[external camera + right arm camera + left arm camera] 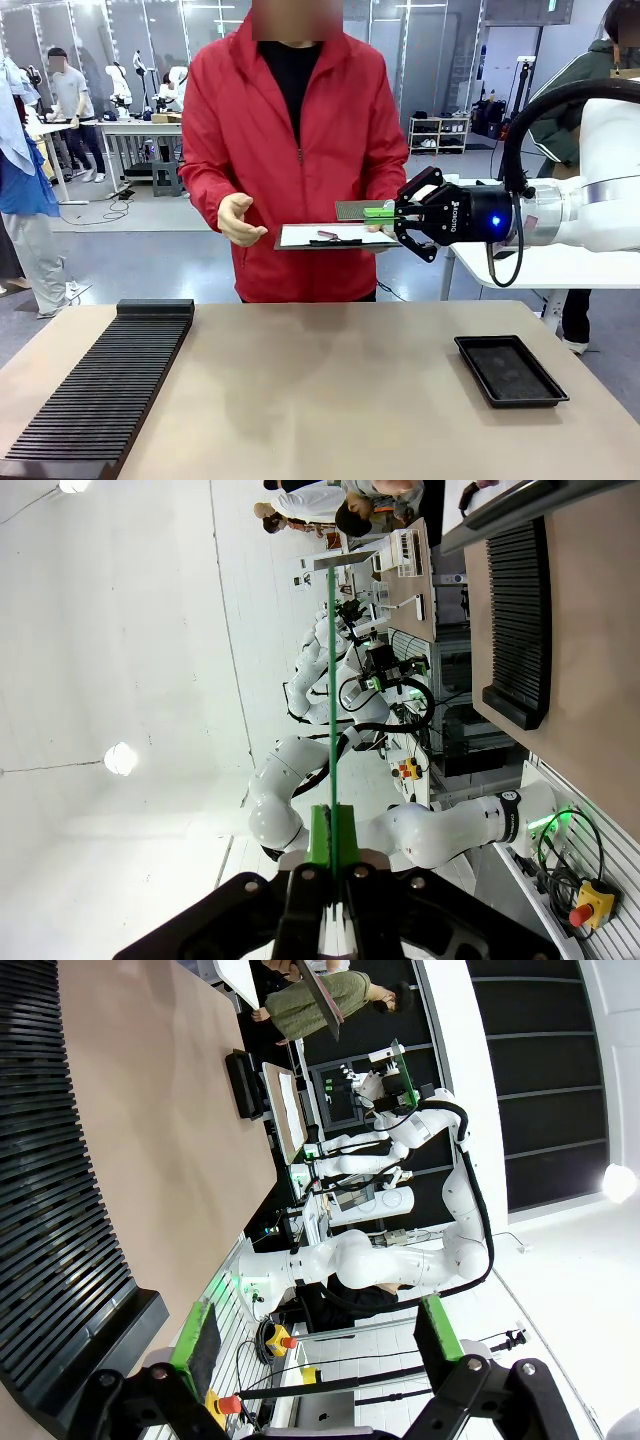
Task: Inspect the PCB.
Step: Place the Blank PCB in the ESD tray.
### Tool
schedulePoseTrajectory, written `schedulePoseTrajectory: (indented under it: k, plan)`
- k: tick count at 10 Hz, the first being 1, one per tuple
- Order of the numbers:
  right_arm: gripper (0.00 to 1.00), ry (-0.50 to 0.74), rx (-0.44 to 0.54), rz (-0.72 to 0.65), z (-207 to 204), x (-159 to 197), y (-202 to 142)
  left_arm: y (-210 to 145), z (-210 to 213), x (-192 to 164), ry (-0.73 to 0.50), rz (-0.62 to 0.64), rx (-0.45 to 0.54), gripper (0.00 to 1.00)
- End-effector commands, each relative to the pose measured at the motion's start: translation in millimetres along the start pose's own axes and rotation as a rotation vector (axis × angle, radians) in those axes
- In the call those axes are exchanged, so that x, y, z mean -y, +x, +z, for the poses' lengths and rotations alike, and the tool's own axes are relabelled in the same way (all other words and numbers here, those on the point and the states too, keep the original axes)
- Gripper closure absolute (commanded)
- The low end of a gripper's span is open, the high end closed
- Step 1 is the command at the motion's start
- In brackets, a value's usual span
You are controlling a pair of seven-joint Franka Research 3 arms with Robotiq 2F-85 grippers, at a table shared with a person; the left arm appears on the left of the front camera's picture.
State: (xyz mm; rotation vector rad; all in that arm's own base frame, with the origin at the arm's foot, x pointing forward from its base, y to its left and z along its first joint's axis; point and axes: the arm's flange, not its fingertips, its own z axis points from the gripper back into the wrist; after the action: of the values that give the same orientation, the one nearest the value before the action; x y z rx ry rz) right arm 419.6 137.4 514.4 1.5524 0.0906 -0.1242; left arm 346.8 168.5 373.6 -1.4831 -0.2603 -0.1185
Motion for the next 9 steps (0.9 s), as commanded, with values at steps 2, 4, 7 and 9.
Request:
schedulePoseTrajectory:
  k: [2, 4, 7, 9]
  plan:
    - [1.0, -0.003, -0.002, 0.002, -0.8, -0.5, -0.3, -0.8, 0.9, 1.3, 0.003, -0.002, -0.004, 0.0]
    - [1.0, -0.003, -0.002, 0.002, -0.8, -0.5, -0.3, -0.8, 0.9, 1.3, 0.003, -0.002, -0.004, 0.0]
    - [1.0, -0.003, -0.002, 0.002, -0.8, -0.5, -0.3, -0.8, 0.9, 1.3, 0.003, -0.002, -0.004, 0.0]
    - [1.0, -0.003, -0.002, 0.002, -0.8, -0.5, -0.3, -0.8, 0.9, 1.3, 0.003, -0.002, -0.004, 0.0]
